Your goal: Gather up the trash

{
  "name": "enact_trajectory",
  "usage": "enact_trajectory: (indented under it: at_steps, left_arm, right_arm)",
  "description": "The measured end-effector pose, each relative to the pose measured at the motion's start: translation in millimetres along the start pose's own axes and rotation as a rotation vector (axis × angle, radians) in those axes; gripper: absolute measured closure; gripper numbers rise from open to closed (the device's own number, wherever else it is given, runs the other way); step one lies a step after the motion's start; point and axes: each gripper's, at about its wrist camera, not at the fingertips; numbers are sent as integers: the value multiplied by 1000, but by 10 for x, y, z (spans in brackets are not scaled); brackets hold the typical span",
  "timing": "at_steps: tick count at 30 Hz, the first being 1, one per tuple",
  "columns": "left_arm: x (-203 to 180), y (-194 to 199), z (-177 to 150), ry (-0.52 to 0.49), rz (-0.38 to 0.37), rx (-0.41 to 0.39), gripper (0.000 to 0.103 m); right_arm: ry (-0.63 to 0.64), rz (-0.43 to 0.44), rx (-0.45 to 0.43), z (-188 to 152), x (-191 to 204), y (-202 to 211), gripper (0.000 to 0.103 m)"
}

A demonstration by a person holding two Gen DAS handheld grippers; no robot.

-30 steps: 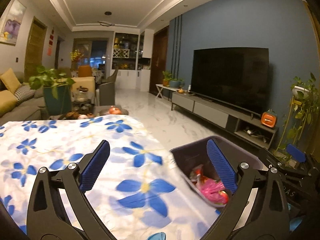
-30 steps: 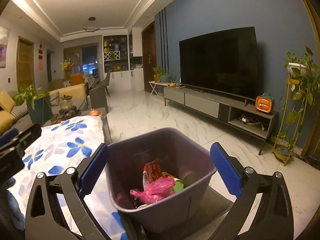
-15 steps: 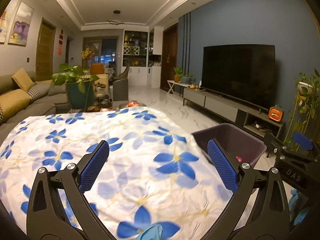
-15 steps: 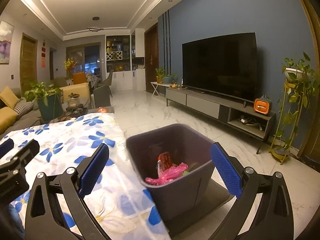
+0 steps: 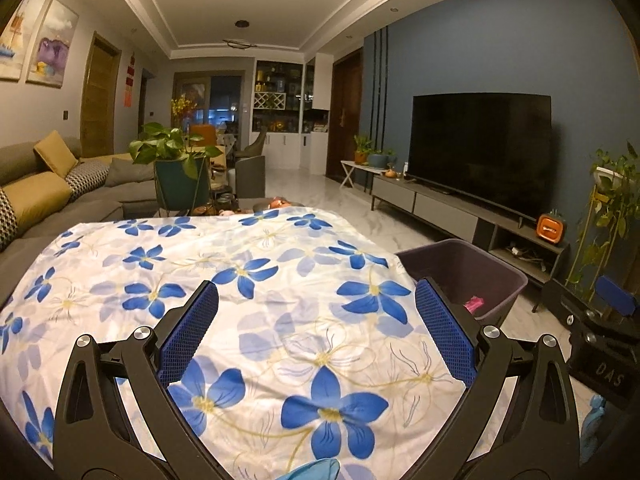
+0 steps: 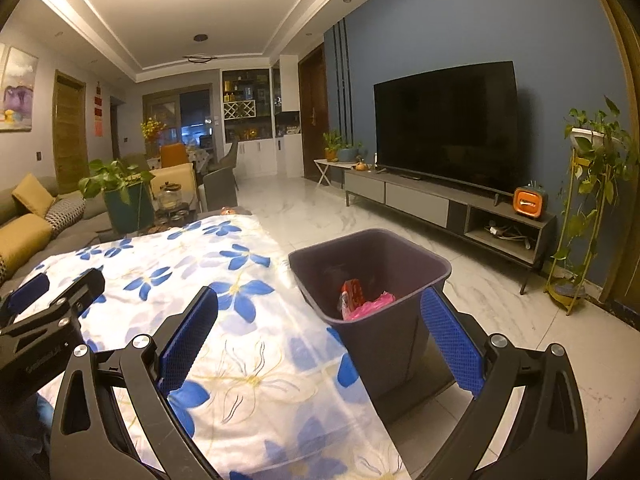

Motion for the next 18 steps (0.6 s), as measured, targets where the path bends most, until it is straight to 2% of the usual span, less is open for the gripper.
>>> enact_trajectory:
  at_steps: [18]
  left_arm:
    - [4, 280, -40, -7, -11, -16, 6]
  right_arm:
    - [14, 32, -17, -55, 129, 270, 6]
Point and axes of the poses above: each gripper's, at about its wrist camera, not at the fingertips, and y roughly against the way its jaws point, x to its left, z to its top, and after that the axes turned 10 degrees about z, right-handed
